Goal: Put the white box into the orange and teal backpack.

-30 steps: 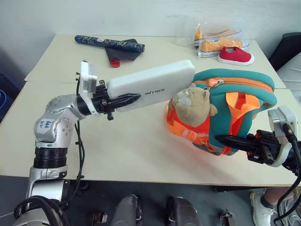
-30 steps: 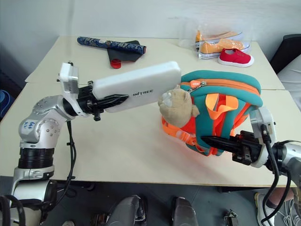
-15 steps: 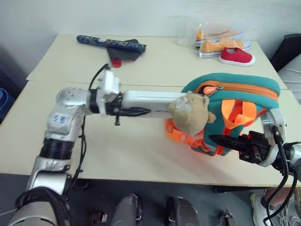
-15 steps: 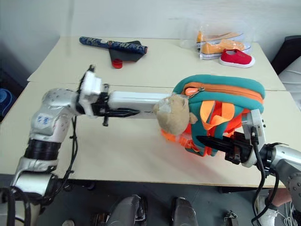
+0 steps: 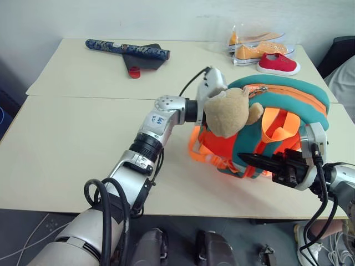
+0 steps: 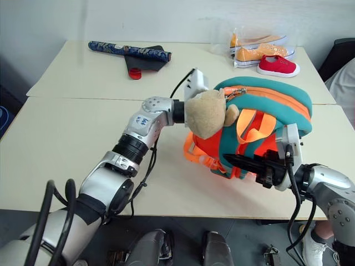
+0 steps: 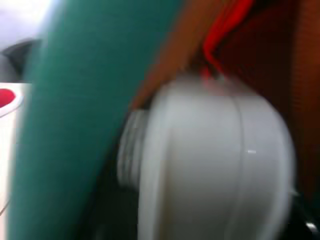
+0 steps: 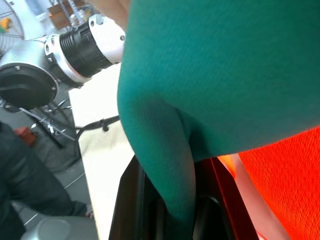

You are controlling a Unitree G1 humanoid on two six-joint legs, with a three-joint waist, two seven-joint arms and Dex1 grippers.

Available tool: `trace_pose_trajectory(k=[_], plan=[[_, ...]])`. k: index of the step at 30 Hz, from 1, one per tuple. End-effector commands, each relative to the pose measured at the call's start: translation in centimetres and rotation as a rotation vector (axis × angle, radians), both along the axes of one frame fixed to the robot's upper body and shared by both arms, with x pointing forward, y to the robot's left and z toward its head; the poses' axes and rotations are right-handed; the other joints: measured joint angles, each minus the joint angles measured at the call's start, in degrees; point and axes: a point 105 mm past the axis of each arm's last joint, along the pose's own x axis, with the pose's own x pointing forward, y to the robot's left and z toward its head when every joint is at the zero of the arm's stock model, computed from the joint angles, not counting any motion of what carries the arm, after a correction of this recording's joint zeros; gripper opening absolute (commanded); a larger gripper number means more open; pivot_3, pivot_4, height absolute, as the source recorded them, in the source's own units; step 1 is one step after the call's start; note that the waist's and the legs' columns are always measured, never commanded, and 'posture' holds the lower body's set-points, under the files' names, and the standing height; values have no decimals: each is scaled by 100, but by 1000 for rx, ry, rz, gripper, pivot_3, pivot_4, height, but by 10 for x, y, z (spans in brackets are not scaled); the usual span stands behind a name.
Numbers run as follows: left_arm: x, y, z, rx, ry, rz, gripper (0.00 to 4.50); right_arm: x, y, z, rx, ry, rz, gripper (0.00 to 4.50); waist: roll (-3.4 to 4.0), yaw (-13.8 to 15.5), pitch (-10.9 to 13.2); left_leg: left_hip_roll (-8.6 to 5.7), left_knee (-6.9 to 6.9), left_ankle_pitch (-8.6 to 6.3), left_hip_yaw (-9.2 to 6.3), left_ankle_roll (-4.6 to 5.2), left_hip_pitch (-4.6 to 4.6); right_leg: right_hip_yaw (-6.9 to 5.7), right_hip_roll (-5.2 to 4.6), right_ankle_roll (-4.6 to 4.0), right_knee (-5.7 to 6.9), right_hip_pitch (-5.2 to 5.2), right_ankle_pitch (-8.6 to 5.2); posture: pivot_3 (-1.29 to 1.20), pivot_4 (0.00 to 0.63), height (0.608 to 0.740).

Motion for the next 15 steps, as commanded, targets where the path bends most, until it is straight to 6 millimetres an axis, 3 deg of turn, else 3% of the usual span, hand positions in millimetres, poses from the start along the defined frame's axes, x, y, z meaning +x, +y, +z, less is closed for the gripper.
trace_pose_trajectory(k=[1, 3, 5, 8, 11, 15], plan=[[-5, 51, 31, -111, -97, -46, 3431, -7, 1, 3, 3, -26, -7, 0, 0, -27, 0, 2, 5, 1, -1, -1, 0, 3, -3, 0, -2, 0, 0, 0, 150, 740], [0, 87, 27, -79, -118, -3, 3947, -8, 0, 1, 3, -23, -18, 0, 1, -66, 0, 7, 6, 4, 0, -9, 9, 9, -2, 0, 0, 1, 0, 0, 150, 740], [1, 118, 24, -38, -147, 36, 3947, -7, 0, 1, 8, -24, -26, 0, 1, -82, -1, 10, -3, 6, -1, -18, 21, 30, -1, -2, 8, 4, -1, 0, 150, 740], [-18, 146, 18, 21, -184, -22, 3947, -6, 0, 0, 11, -21, -28, 0, 2, -62, -1, 8, -17, 7, -3, -24, 25, 43, -2, -5, 10, 4, -2, 0, 150, 740], [-39, 147, 21, 2, -205, -80, 3947, -4, -1, -1, 12, -18, -28, 0, 1, 29, -1, -3, -8, 4, -10, -19, 22, 44, -11, -7, 31, 6, -2, 0, 150, 740], [-59, 123, 21, -12, -286, -115, 3947, 0, 0, -1, 12, -16, -17, 0, 2, 32, -1, -10, 41, -8, -38, 0, -20, 32, -19, -4, 30, 6, 0, 0, 150, 740]])
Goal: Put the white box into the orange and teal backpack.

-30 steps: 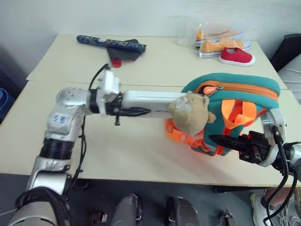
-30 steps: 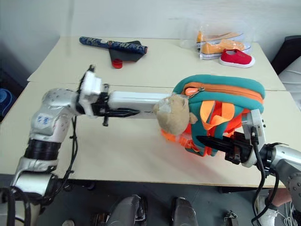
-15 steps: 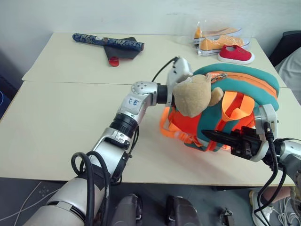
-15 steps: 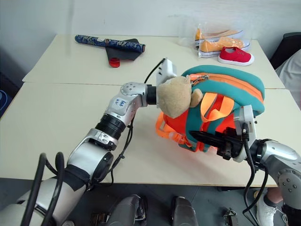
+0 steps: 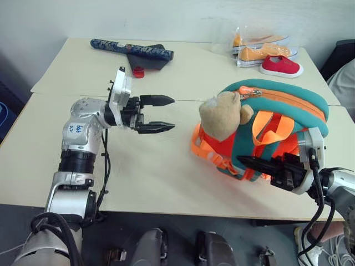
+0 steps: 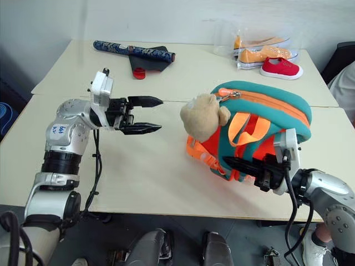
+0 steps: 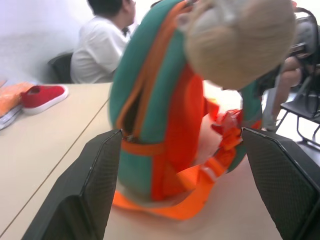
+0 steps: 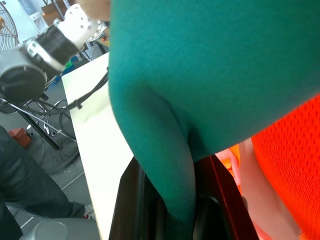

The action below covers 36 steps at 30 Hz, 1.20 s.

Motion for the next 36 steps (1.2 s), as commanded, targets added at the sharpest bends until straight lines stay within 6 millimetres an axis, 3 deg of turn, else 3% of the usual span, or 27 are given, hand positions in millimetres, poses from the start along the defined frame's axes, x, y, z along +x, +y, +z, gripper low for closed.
trace_pose_trajectory(k=[1, 7, 11, 18, 20, 23, 27, 31, 36], plan=[[-18, -25, 18, -44, -113, -41, 3947, 1, 1, 4, 3, -23, 13, 0, 0, 5, 0, -3, 5, -1, -2, 2, 0, -1, -4, 3, 0, 3, 2, 0, 150, 740], [-11, -71, 32, -108, -249, 30, 3947, 5, 2, 6, 4, -27, 30, 0, 0, 2, 0, -4, 9, 1, -2, 5, 0, -10, -5, 12, -17, 5, 7, 0, 150, 740], [-16, -80, 33, -118, -260, -32, 3081, 5, 3, 6, 6, -28, 31, 0, 0, -11, 0, 0, 8, 1, 1, 5, 0, -11, 6, 12, 6, 4, 7, 0, 150, 740], [-6, -73, 42, -162, -214, -18, 1048, 1, 0, 5, 17, -33, -10, 0, 0, 23, 0, -2, 14, 4, -3, 10, -2, -16, 6, 12, 6, 8, 7, 0, 150, 740], [1, -69, 46, -180, -177, 7, 531, -2, -1, 5, 19, -34, -21, 0, 0, 21, 0, -4, 14, 4, -4, 10, -3, -15, 4, 13, 6, 8, 7, 0, 150, 740], [33, -50, 44, -201, -77, 181, 171, -4, -6, 7, 25, -52, -65, 0, 0, 16, 0, -3, 14, 4, -5, 10, -3, -17, 6, 13, 7, 8, 7, 0, 150, 740], [71, -20, 19, -181, 33, 413, 159, -7, -15, 11, 46, -66, -127, 0, 0, 4, 0, -2, 12, 4, -6, 10, -1, -18, 8, 13, 11, 7, 7, 0, 150, 740], [100, -5, -10, -158, 146, 598, 159, -11, -22, 11, 60, -66, -172, 0, 0, 18, 0, -4, 12, 4, -4, 10, -3, -20, 16, 13, 14, 4, 7, 0, 150, 740], [108, -8, -57, 5, 212, 647, 159, -17, -25, 8, 68, -49, -193, 0, -4, 31, -2, -6, 12, 2, -4, 14, -3, -19, 9, 14, 12, 4, 8, 0, 150, 740]])
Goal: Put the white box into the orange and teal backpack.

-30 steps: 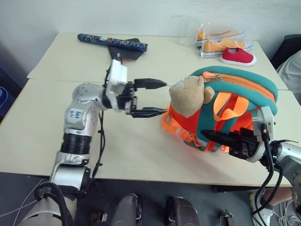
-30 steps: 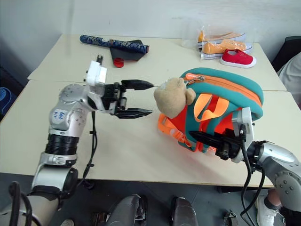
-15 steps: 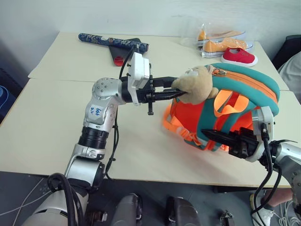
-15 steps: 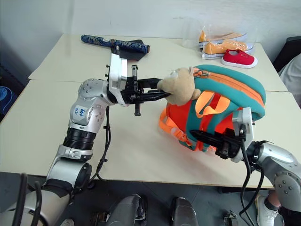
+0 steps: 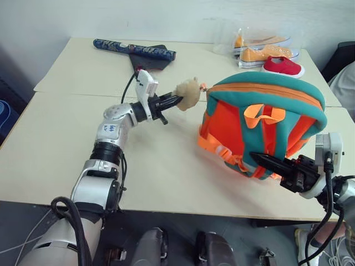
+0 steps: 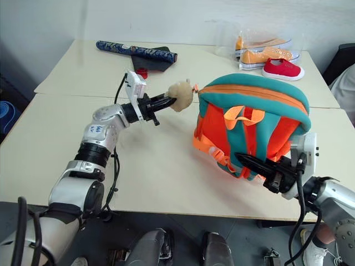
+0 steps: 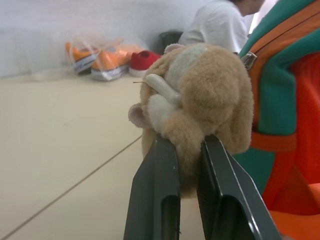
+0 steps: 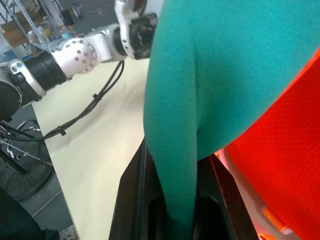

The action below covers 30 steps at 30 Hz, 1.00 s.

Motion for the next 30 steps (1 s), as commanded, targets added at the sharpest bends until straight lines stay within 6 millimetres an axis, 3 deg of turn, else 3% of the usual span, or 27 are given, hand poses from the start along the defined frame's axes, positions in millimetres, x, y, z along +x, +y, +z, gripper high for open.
trace_pose_trajectory(k=[1, 4, 9, 12, 13, 17, 24, 25, 30], plan=[[4, 10, -29, 132, 24, 48, 159, -6, -6, 8, 13, -43, -30, 0, 0, -16, 0, 0, -1, -1, 1, -1, 0, 1, -1, 0, -1, -1, 0, 0, 150, 740], [-12, -3, -61, 183, 39, -51, 159, -4, -9, 2, 24, -29, -48, 0, 1, -33, -3, 1, -2, -2, 2, -4, 3, 4, -3, 0, 0, -1, 0, 0, 150, 740], [-30, -13, -50, 71, 15, -176, 159, 1, -12, -6, 16, -30, -81, 0, 0, -29, -2, 3, -2, -4, 1, -6, 2, 5, -14, 0, -1, -4, 0, 0, 150, 740], [-39, -8, -41, 69, -19, -206, 159, 12, -19, -10, -29, -67, -153, 0, 0, -42, -3, 2, -3, -5, 2, -7, 3, 5, -16, 0, 0, -5, 0, 0, 150, 740], [-40, -3, -39, 77, -26, -198, 870, 15, -20, -9, -41, -91, -164, 319, 0, -45, -2, 2, -3, -5, 2, -7, 2, 5, -16, 0, 0, -5, 0, 0, 150, 740], [-59, 19, -30, 73, -58, -234, 2074, 15, -23, -14, -155, -172, -150, 1636, 1, -55, -3, 3, -4, -5, 3, -10, 3, 6, -10, -1, 5, -8, 0, 0, 150, 740], [-105, 80, -26, 238, -118, -240, 4425, -2, -79, -25, -406, -251, -249, 4171, 6, -53, -2, 4, -6, -5, 10, -11, 6, 14, 1, -2, 2, -6, -1, 0, 150, 740], [-111, 91, -29, 283, -127, -222, 4500, -6, -90, -28, -455, -255, -252, 4463, 7, -50, -3, 4, -5, -5, 9, -10, 7, 13, -2, -2, 1, -3, -1, 0, 150, 740], [-144, 147, -64, 506, -106, -112, 4500, -14, -132, -35, -655, -271, -254, 4463, 10, -82, -2, 4, -28, -34, 19, -49, 35, 31, -14, -4, -30, 3, -2, 0, 150, 740]])
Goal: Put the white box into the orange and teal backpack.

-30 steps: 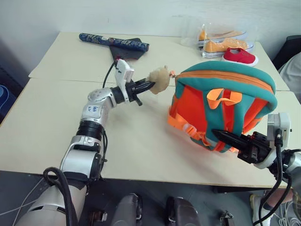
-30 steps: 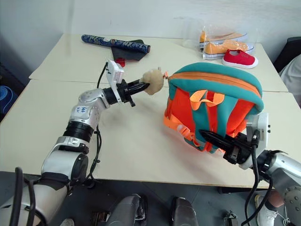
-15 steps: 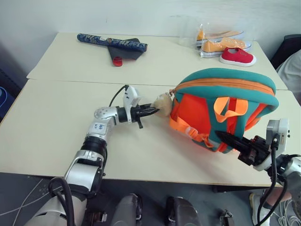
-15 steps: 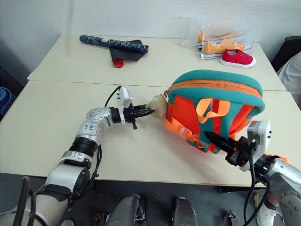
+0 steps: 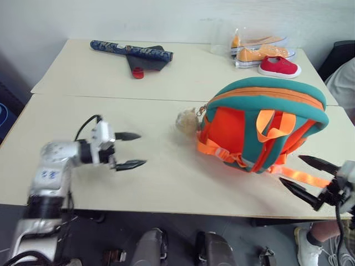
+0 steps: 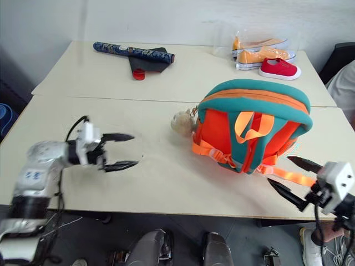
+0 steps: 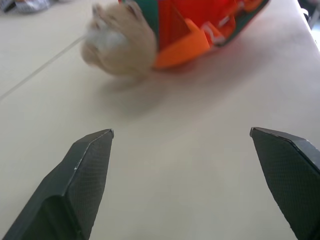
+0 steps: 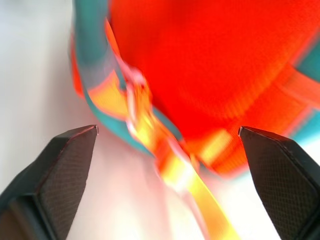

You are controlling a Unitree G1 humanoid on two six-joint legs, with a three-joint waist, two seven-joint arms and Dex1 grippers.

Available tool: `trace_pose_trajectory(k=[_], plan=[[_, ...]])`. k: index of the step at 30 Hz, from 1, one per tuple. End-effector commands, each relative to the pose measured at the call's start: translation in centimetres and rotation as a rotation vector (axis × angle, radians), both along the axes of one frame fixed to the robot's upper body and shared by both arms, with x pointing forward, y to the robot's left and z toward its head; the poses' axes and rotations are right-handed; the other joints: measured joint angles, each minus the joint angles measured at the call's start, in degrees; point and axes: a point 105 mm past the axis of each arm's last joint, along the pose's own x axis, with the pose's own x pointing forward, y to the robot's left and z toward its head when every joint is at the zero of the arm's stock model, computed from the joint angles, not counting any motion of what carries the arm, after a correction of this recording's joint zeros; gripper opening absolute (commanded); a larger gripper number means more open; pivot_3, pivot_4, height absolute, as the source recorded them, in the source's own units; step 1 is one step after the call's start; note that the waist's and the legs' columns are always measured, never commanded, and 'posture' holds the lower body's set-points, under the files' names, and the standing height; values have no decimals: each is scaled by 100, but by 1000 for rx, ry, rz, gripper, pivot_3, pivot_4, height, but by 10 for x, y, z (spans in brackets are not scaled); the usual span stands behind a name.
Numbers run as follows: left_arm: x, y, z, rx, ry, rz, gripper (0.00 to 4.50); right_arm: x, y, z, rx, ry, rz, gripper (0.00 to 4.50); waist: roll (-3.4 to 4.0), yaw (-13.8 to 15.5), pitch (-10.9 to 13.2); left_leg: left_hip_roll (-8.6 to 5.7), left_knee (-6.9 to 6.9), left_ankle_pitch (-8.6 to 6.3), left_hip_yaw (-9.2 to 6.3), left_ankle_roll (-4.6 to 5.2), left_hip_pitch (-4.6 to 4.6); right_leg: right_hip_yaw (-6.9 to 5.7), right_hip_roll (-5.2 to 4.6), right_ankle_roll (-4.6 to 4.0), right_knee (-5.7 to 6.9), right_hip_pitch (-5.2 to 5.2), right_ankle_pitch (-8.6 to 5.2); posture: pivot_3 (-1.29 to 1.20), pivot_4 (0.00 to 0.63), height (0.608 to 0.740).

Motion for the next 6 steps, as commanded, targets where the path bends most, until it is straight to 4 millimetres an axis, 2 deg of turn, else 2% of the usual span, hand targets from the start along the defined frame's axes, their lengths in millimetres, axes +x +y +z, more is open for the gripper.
trace_pose_trajectory(k=[1, 3, 6], plan=[[-20, 27, -7, 94, -70, 53, 4500, -2, -26, 6, -140, -42, 1, 4463, 0, -31, 0, 0, -14, -1, 11, -2, 14, 10, -3, -2, -3, 5, -1, 0, 150, 740], [-26, 33, -12, 101, -63, 79, 4500, 1, -30, 4, -162, -38, 19, 4463, 0, -54, 0, -1, -55, 2, 34, -5, 49, 30, -9, -5, -15, 13, -3, 0, 150, 740], [-26, 30, -11, 68, -83, 117, 4500, 7, -28, -2, -195, -20, 67, 4463, 1, -48, 1, 1, -67, 12, 33, -20, 52, 30, -12, -14, -12, 5, -8, 0, 150, 740]])
